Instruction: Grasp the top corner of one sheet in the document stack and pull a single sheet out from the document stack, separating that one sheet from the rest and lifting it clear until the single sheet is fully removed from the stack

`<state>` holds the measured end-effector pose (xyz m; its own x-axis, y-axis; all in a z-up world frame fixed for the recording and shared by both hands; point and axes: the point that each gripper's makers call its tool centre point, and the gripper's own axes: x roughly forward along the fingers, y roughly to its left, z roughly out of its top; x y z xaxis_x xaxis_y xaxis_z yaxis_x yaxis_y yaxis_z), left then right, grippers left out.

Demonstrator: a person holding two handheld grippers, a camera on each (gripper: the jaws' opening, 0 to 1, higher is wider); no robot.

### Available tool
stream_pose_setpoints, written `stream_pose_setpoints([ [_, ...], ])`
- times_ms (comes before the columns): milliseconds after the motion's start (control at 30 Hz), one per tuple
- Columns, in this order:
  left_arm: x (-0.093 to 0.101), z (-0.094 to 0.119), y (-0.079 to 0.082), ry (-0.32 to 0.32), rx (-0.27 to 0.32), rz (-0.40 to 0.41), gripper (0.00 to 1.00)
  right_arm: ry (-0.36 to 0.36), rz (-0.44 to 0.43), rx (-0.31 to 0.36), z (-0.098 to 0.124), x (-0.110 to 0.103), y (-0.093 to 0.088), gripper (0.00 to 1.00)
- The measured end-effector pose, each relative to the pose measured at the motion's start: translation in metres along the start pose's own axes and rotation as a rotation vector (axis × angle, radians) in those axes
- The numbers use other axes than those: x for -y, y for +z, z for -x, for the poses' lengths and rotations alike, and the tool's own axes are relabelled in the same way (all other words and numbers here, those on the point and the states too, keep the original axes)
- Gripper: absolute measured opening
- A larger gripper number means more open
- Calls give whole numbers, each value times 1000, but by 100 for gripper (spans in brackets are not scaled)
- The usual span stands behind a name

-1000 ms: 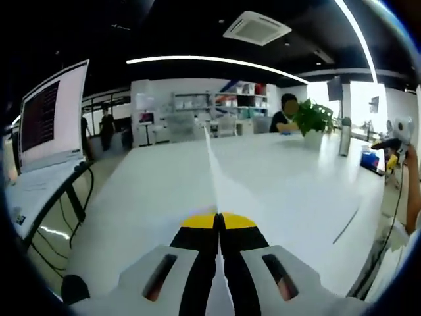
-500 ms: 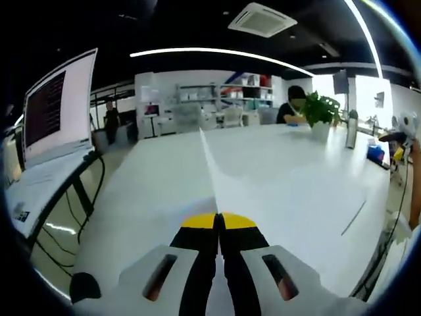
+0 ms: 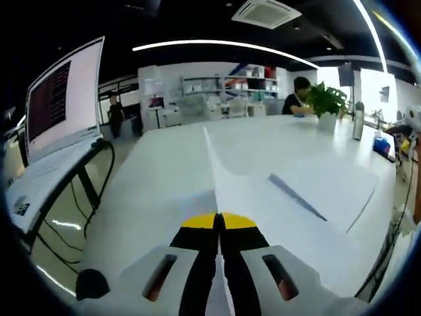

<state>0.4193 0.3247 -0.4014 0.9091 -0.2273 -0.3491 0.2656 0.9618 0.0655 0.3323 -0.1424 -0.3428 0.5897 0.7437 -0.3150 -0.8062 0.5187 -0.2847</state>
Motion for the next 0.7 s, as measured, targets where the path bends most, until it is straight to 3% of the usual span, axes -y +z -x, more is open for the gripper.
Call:
stream_pose_setpoints([
  [133, 0, -4, -5, -6, -22, 40, 3, -2, 1, -1, 0, 1, 0, 48],
  [700, -23, -8, -16, 45, -32, 74, 3, 4, 5, 1, 1, 0, 1, 48],
])
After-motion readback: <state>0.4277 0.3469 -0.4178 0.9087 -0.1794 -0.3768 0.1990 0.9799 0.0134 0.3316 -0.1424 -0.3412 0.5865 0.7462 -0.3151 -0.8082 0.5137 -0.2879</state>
